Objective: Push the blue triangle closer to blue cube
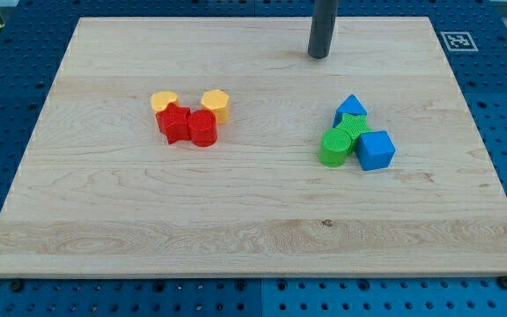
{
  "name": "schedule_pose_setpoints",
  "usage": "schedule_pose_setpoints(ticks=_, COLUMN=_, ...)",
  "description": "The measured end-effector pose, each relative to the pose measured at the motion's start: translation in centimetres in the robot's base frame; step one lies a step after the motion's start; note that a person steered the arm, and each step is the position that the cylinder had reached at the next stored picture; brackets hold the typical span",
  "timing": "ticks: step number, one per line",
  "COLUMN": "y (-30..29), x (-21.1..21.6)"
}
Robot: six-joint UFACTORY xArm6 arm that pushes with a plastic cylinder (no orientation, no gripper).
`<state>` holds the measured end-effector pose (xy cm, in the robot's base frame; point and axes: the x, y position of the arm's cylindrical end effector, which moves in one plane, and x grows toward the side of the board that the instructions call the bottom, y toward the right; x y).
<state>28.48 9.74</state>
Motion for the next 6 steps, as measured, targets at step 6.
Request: schedule_pose_setpoints(ticks=6, y=7.3, x=14.9)
